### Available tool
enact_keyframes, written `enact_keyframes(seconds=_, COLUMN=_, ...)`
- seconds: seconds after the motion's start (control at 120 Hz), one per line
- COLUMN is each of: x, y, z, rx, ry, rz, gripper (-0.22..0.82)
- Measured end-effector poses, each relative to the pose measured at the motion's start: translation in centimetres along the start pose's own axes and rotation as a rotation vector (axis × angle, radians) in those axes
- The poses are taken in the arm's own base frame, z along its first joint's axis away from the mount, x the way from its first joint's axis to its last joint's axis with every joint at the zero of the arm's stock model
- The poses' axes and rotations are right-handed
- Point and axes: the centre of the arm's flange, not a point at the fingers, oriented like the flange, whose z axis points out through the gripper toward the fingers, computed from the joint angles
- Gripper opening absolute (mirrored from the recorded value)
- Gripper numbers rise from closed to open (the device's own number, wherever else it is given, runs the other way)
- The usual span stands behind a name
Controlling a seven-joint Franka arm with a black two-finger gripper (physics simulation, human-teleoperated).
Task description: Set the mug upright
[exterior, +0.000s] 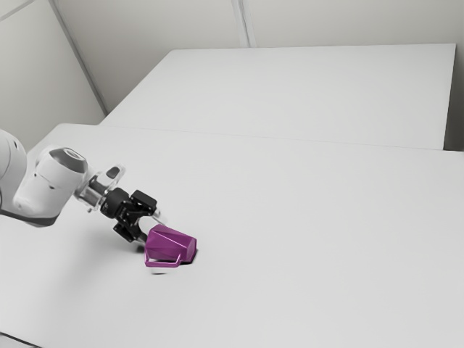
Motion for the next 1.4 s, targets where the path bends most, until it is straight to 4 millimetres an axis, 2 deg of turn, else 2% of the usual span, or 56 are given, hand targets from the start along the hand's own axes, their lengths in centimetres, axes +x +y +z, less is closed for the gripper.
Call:
enact_keyframes(seconds=0.2, x=0.1, y=0.4, z=0.6, rx=-0.024, ry=0.008, rz=-0.016, gripper=0.51)
enact_keyframes(seconds=0.342, x=0.2, y=0.8, z=1.0, rx=-0.036, ry=0.011, rz=-0.025, gripper=0.36)
enact_keyframes(seconds=0.5, x=0.2, y=0.9, z=1.4, rx=-0.049, ry=0.02, rz=-0.042, gripper=0.25)
enact_keyframes(seconds=0.658, x=0.0, y=0.7, z=1.8, rx=-0.06, ry=0.024, rz=-0.063, gripper=0.03)
enact_keyframes(seconds=0.733, x=0.0, y=0.7, z=1.8, rx=-0.064, ry=0.027, rz=-0.069, gripper=-0.04)
enact_keyframes(seconds=0.992, x=0.3, y=2.1, z=2.6, rx=-0.114, ry=0.043, rz=-0.068, gripper=-0.14)
enact_keyframes(seconds=1.233, x=0.3, y=4.1, z=1.4, rx=-0.152, ry=0.083, rz=-0.027, gripper=-0.15)
enact_keyframes(seconds=1.3, x=0.4, y=5.2, z=1.0, rx=-0.134, ry=0.111, rz=-0.006, gripper=-0.15)
enact_keyframes(seconds=1.4, x=0.6, y=8.1, z=1.1, rx=-0.03, ry=0.132, rz=0.047, gripper=-0.15)
